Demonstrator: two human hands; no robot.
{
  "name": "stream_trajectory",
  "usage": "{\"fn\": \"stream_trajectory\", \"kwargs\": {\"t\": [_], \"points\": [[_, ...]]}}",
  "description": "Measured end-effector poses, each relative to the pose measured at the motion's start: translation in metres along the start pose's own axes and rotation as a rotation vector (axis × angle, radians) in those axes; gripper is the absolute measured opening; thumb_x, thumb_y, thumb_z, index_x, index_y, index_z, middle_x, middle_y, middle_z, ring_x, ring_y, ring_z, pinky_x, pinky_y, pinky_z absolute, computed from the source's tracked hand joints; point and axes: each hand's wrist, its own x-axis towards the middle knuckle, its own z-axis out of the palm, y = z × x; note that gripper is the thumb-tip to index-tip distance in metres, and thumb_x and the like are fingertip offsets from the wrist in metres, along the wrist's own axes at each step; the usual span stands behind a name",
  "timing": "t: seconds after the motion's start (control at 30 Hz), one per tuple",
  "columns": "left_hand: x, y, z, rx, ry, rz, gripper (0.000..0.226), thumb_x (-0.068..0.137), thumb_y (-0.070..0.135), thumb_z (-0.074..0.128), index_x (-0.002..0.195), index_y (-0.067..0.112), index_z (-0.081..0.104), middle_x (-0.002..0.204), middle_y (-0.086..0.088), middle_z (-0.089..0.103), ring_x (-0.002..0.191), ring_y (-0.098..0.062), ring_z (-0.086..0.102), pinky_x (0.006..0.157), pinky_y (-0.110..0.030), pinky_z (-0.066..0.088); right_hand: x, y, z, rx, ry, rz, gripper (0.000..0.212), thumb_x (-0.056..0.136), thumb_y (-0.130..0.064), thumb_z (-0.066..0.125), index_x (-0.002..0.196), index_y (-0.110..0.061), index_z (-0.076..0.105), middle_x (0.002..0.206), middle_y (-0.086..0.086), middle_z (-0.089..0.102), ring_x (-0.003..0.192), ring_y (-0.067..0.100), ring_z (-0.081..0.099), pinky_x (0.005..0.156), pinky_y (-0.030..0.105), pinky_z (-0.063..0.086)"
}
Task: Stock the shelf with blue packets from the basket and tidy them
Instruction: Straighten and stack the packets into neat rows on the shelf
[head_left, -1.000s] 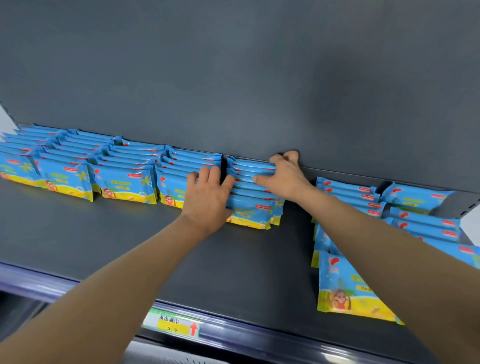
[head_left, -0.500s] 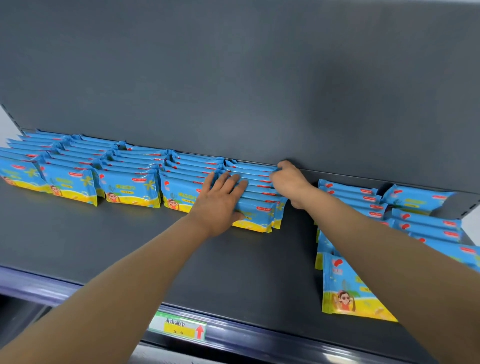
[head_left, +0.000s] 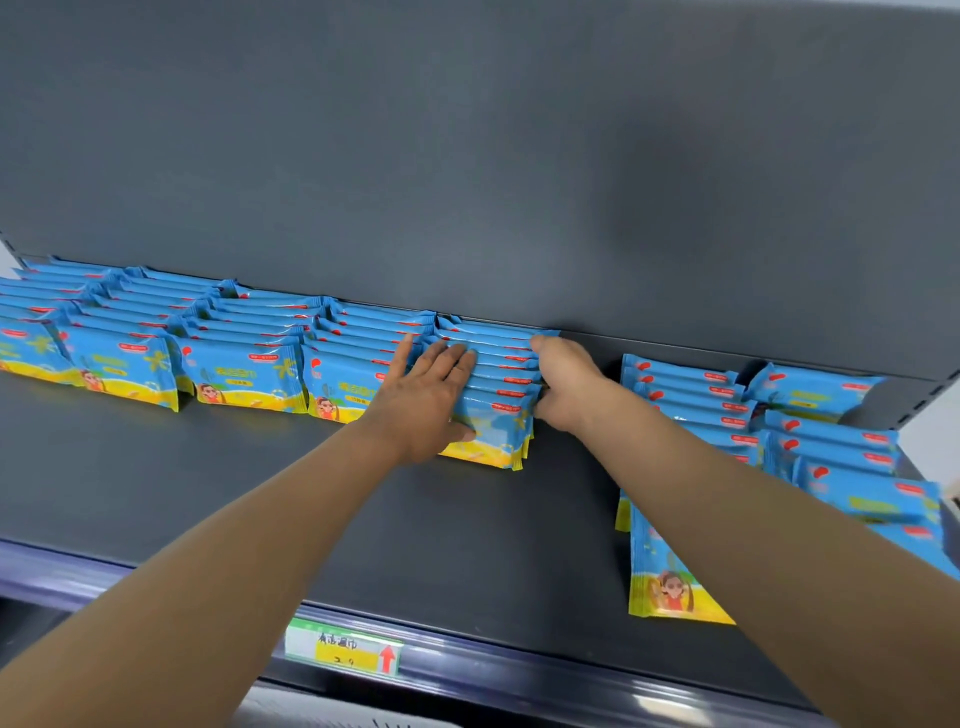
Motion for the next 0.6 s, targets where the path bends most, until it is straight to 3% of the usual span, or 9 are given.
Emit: {"fn": "stream_trajectory", "kwargs": {"t": [0.1,0.17,0.23,0.27,0.43,0.6], "points": [[0.000,-0.001,0.000,-0.001,0.013,0.009,0.088,0.088,0.056,0.044,0.148,0.017,-0.006,0.157,0.001,-0.003,0.144,-0.016,-0.009,0.105,-0.039,-0.025,0.001,-0.001,-0.002,-0.018,0.031,-0.009,0.020,0.095,-0.022,0.044,0.096,-0.011,0.061,0.099,0.013,0.067,0.091,0.031,0.068,0.085,0.049,0.054],[-0.001,0.000,0.000,-0.001,0.023,0.014,0.092,0.086,0.057,0.047,0.148,0.016,-0.007,0.157,0.000,-0.003,0.144,-0.017,-0.009,0.106,-0.039,-0.025,0.000,-0.002,-0.005,-0.061,0.046,-0.034,0.017,0.095,-0.021,0.044,0.092,-0.013,0.059,0.086,0.007,0.067,0.075,0.022,0.067,0.069,0.035,0.057],[-0.004,0.000,0.000,0.030,0.021,0.023,0.101,0.082,0.057,0.054,0.147,0.016,-0.010,0.157,-0.001,-0.004,0.144,-0.018,-0.009,0.107,-0.040,-0.023,-0.004,-0.003,-0.007,-0.115,0.047,-0.070,0.017,0.096,-0.020,0.044,0.085,-0.016,0.057,0.074,0.000,0.062,0.060,0.011,0.061,0.050,0.023,0.048],[-0.005,0.000,0.000,0.052,0.022,0.026,0.105,0.080,0.056,0.057,0.147,0.016,-0.012,0.157,-0.001,-0.005,0.144,-0.019,-0.009,0.107,-0.041,-0.022,-0.006,-0.003,-0.008,-0.137,0.047,-0.086,0.019,0.096,-0.020,0.045,0.080,-0.018,0.055,0.072,-0.003,0.060,0.057,0.007,0.057,0.047,0.020,0.042],[-0.005,0.004,0.004,0.148,0.066,0.021,0.098,0.085,0.050,0.054,0.147,0.013,-0.012,0.157,-0.004,-0.002,0.145,-0.022,-0.005,0.111,-0.044,-0.017,-0.012,-0.003,-0.013,-0.211,0.058,-0.157,0.009,0.096,-0.022,0.046,0.089,-0.019,0.050,0.073,-0.008,0.053,0.060,0.001,0.048,0.052,0.014,0.035],[-0.004,0.006,0.006,0.161,0.101,0.001,0.096,0.085,0.051,0.054,0.147,0.014,-0.010,0.157,-0.003,0.002,0.145,-0.022,-0.001,0.108,-0.044,-0.020,-0.017,-0.004,-0.017,-0.288,0.074,-0.227,0.015,0.095,-0.022,0.046,0.099,-0.013,0.057,0.083,-0.004,0.059,0.066,0.003,0.052,0.050,0.018,0.037]]}}
